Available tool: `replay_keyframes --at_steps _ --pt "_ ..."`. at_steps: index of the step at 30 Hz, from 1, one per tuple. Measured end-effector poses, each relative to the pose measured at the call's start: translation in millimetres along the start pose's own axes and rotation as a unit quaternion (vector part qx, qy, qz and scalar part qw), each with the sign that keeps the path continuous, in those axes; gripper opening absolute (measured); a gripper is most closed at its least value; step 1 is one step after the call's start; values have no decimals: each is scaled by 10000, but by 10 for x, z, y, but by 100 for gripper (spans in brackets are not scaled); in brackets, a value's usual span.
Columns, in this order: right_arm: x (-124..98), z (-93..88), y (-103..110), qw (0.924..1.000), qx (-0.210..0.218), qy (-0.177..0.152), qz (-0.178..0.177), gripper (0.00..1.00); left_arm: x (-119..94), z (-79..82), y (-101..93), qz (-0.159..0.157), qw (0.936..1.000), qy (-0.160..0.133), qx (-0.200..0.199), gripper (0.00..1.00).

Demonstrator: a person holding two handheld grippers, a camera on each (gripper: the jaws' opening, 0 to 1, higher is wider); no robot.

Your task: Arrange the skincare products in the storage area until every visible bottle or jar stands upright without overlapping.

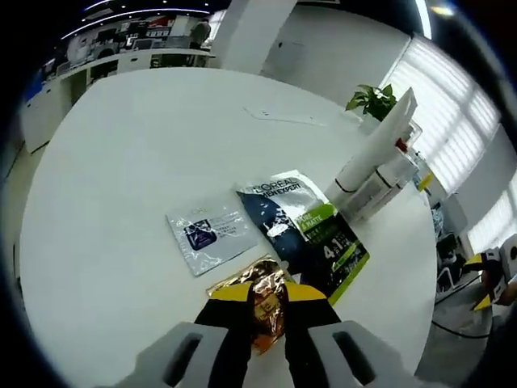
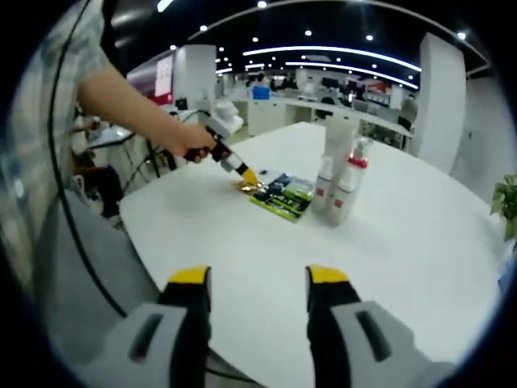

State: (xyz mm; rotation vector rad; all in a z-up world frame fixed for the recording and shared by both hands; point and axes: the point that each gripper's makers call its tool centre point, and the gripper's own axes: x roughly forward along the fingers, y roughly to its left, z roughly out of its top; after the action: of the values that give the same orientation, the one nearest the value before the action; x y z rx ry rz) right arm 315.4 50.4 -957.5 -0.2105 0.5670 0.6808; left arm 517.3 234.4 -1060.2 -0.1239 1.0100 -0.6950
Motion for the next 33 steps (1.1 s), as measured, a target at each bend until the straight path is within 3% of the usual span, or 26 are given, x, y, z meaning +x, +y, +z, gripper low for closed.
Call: replay_keyframes --at_steps 11,19,33 --pt "0 -4 14 10000 3 2 29 45 -8 -34 -32 -84 9988 133 465 14" --pt "1 -9 13 10000 8 13 37 45 -28 -109 -9 -170 9899 424 1342 14" --pt "-6 4 2 10000 2 -13 21 45 -17 -80 -43 -223 9911 408 1248 17"
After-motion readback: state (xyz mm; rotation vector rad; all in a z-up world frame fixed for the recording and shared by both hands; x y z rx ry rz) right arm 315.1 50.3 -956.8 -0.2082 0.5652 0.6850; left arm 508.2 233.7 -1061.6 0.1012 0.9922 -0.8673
